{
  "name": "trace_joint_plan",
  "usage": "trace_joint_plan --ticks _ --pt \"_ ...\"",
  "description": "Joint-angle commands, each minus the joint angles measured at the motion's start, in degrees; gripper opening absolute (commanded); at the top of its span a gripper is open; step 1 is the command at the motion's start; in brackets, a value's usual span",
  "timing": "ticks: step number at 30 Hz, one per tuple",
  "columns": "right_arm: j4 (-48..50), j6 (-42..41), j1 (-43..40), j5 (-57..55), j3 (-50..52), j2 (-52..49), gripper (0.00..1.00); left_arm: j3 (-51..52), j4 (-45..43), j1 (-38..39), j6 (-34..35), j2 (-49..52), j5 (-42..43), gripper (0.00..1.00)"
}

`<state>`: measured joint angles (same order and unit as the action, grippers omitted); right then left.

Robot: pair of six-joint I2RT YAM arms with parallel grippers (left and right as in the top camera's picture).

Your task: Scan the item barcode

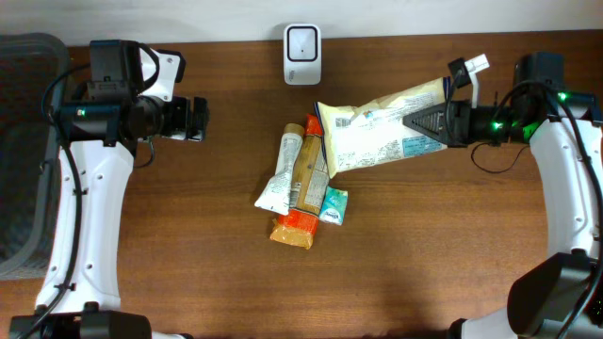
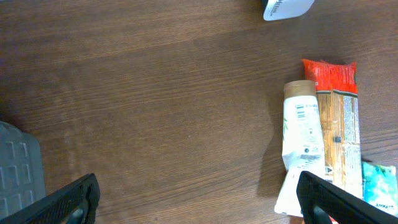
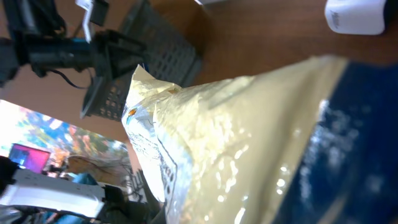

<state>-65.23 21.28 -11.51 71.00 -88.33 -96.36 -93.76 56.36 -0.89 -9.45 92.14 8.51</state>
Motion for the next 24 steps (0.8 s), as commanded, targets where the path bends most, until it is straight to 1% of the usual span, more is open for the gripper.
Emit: trace_joint_plan --ticks 1,3,5,6,7,8,12,13,14,15,18,19,20,22,23,24 --pt "0.8 -2.3 0.4 5.2 -1.4 1.4 0.04 -0.7 -0.1 -0.3 -0.7 -0.4 0.0 0.99" --pt "1.4 -2.4 0.4 4.9 -1.4 1.4 0.04 -0.7 -0.1 -0.3 -0.7 -0.4 0.0 0.99" --pt "4.1 -7.8 0.9 0.7 -1.4 1.4 0.04 -0.7 -0.1 -0.3 -0.7 -0.4 0.0 0.99" --pt "6.4 -11.5 1.7 -4.3 -1.4 1.4 0.04 -0.7 -0.1 -0.3 -0.7 -0.4 0.0 0.99" --pt "9.3 -16.6 4.1 -15.6 -2.1 1.4 0.04 -0.7 -0.1 -0.3 -0.7 -0.4 0.0 0.99" --pt "10.6 -18.8 6.1 -22.2 -2.6 1.4 0.04 -0.7 -0.1 -0.3 -0.7 -0.4 0.0 0.99" --pt "18.1 -24.3 17.3 -53.4 -5.4 1.3 0.04 -0.7 -0.1 -0.3 -0.7 -0.4 0.0 0.99" --pt "21.4 -24.7 20.4 -64.3 -5.4 1.2 0.04 -0.7 -0.1 -0.3 -0.7 -0.4 0.0 0.99" --pt "25.8 -24.5 24.3 -78.0 -5.4 0.3 0.04 -0.7 -0.1 -0.3 -0.7 -0.4 0.0 0.99" --pt "29.9 -21.6 27.0 -86.1 -5.4 -0.9 0.04 -0.7 -0.1 -0.3 -0.7 -0.4 0.0 0.99" --pt "43.3 -8.2 32.9 -97.4 -5.4 -5.6 0.04 -0.7 -0.1 -0.3 -0.7 -0.4 0.0 0.99" --pt "47.2 -5.0 34.0 -98.9 -5.4 -7.1 0.04 -0.7 -0.1 -0.3 -0.7 -0.4 0.0 0.99" --pt "53.4 1.0 35.3 -99.6 -5.4 -9.2 0.04 -0.7 -0.1 -0.3 -0.7 -0.4 0.0 0.99" --pt "61.3 7.2 36.4 -99.5 -5.4 -11.9 0.04 -0.7 -0.1 -0.3 -0.7 -0.4 0.0 0.99" --pt "67.6 12.3 36.7 -99.5 -5.4 -14.3 0.04 -0.7 -0.1 -0.3 -0.7 -0.4 0.0 0.99" --pt "71.3 15.9 36.7 -99.5 -5.4 -15.8 0.04 -0.7 -0.1 -0.3 -0.7 -0.4 0.0 0.99"
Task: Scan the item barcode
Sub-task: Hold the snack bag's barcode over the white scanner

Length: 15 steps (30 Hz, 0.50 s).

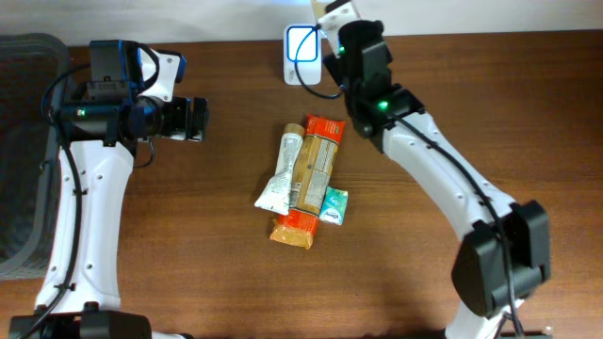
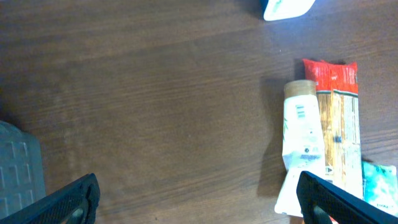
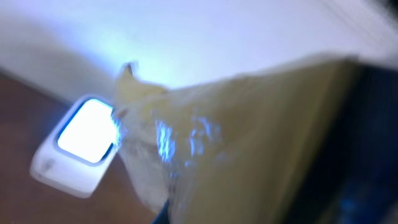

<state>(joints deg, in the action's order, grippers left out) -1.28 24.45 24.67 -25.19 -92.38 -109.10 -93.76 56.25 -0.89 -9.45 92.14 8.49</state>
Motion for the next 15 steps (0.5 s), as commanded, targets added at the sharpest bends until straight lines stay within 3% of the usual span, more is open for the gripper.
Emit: trace_joint_plan --ticks 1,7,15 --pt "12.1 17.5 0.5 -3.1 -1.4 -5.2 0.04 -0.7 0.0 -0.3 -0.7 -0.4 0.0 0.99" --pt "30.6 45.8 3.0 -2.5 -1.4 -16.6 0.04 -0.7 0.0 -0.3 -0.7 -0.4 0.0 0.99" --pt "36.0 56.6 4.7 -3.8 -1.4 -19.1 0.04 -0.7 0.0 -0.3 -0.7 -0.4 0.0 0.99"
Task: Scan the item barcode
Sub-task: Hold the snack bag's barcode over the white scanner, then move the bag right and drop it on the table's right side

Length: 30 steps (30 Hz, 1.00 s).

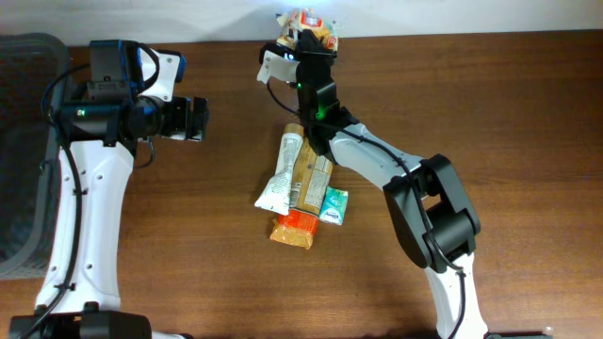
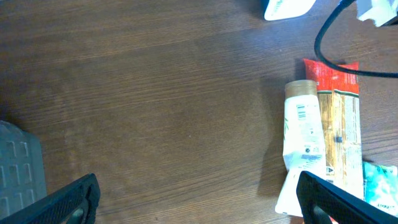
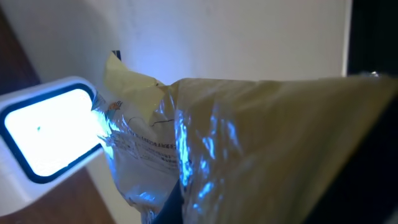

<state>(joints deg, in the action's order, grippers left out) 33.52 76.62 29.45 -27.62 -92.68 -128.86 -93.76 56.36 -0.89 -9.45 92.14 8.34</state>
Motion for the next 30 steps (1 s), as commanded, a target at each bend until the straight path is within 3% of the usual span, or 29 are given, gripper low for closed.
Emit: trace_joint_plan --ticks 1,12,15,18,21,24,25,27,30 --pt "1.4 4.6 0.0 -1.4 -1.1 0.7 0.04 -0.7 -0.1 -0.3 -0.7 -0.4 0.2 0.99" --pt "1.4 4.9 0.3 -7.7 -1.1 1.4 0.04 -0.7 -0.1 -0.3 -0.7 -0.4 0.2 0.99" --pt "0.8 -1.4 1.0 -9.7 -1.1 6.7 0.04 -0.7 -0.1 -0.3 -0.7 -0.4 0.2 0.99" --pt "-8.1 -8.4 1.7 -12.4 -1.1 14.3 0.04 -0.7 -0.1 -0.3 -0.7 -0.4 0.2 0.99" --pt "-31.4 -28.1 1.8 -8.5 -1.1 26.0 0.04 -0.7 -0.1 -0.3 -0.7 -0.4 0.2 0.99" --pt "-51.5 -48.7 -0.3 2.4 -1.1 36.9 0.04 -0.7 -0.1 -0.3 -0.7 -0.4 0.2 0.99" --pt "-59.5 -59.4 -3.5 10.7 -1.1 41.7 0.04 -0.7 -0.1 -0.3 -0.7 -0.4 0.2 0.99" --pt "-70.2 -70.8 -12.4 27.4 -1.1 47.8 0.04 -0.7 -0.1 -0.3 -0.7 -0.4 0.2 0.99" --pt "-81.1 -78.5 -30.3 47.3 -1.1 51.6 0.04 -0.7 -0.1 -0.3 -0.7 -0.4 0.2 0.99"
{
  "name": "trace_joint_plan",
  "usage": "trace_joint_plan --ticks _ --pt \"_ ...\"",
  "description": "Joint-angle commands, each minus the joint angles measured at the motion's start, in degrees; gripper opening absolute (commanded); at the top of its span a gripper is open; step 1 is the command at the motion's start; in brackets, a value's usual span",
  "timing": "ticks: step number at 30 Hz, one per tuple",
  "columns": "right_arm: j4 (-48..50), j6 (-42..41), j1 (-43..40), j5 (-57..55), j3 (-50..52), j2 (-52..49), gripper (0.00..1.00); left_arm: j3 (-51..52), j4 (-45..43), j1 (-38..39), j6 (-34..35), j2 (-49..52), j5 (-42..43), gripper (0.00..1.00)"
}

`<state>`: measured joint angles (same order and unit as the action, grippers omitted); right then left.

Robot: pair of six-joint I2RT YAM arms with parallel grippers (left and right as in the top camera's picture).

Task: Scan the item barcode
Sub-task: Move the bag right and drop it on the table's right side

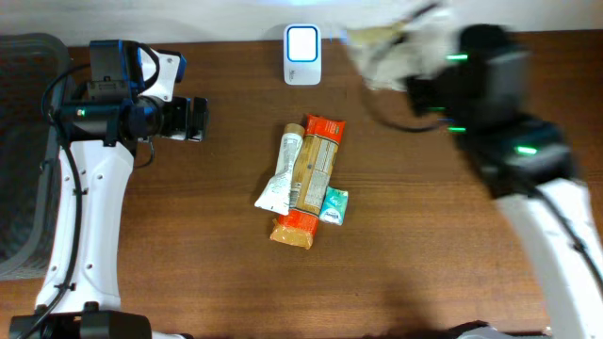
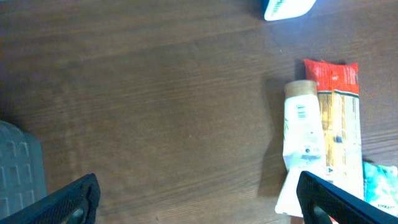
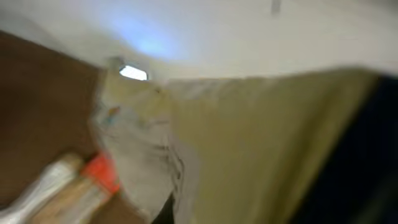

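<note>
A pale yellow snack bag hangs blurred in the air just right of the white scanner, whose screen glows. My right gripper is shut on the bag's far end, at the upper right. The bag fills the right wrist view and hides the fingers, with the scanner's light beyond it. My left gripper hovers open and empty at the upper left, its fingertips wide apart over bare wood.
A pile lies mid-table: a white tube, a tan bar, a red packet, a teal sachet and an orange packet. A grey basket stands at the left edge.
The right arm held the bag right against the scanner at the top centre. Now it stands at the upper right, with the bag to the right of the scanner. The left arm has not moved.
First my right gripper held the bag over the table, right of the pile. Then the bag was up at the lit scanner, and stayed in front of it at the following moment. Now it is away to the scanner's right. The left arm and pile stayed put.
</note>
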<state>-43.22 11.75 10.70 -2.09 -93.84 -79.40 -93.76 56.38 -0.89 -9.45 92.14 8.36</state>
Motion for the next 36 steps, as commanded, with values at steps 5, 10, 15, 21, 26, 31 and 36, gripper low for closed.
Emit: trace_joint_plan --ticks 5,10,15,21,26,31,36 --pt "-14.0 -17.0 -34.2 37.2 0.9 -1.6 0.04 -0.7 -0.1 -0.3 -0.7 -0.4 0.2 0.99" --pt "-13.5 -17.0 -45.5 34.7 5.2 -15.5 0.04 -0.7 -0.1 -0.3 -0.7 -0.4 0.2 0.99" --pt "-11.1 -16.9 -49.7 32.9 5.2 -29.1 0.04 -0.7 -0.1 -0.3 -0.7 -0.4 0.2 0.99" --pt "-15.0 -16.6 -50.2 27.7 0.6 -30.5 0.99 -0.7 -0.1 -0.3 -0.7 -0.4 0.2 0.99" --pt "-31.8 -16.7 -50.0 22.6 -17.5 -30.4 0.99 -0.7 -0.1 -0.3 -0.7 -0.4 0.2 0.99" --pt "-46.9 -16.5 -48.4 22.8 -33.8 -30.3 0.99 -0.7 -0.1 -0.3 -0.7 -0.4 0.2 0.99" --pt "-50.7 -16.4 -38.8 30.3 -36.7 -30.6 0.99 -0.7 -0.1 -0.3 -0.7 -0.4 0.2 0.99"
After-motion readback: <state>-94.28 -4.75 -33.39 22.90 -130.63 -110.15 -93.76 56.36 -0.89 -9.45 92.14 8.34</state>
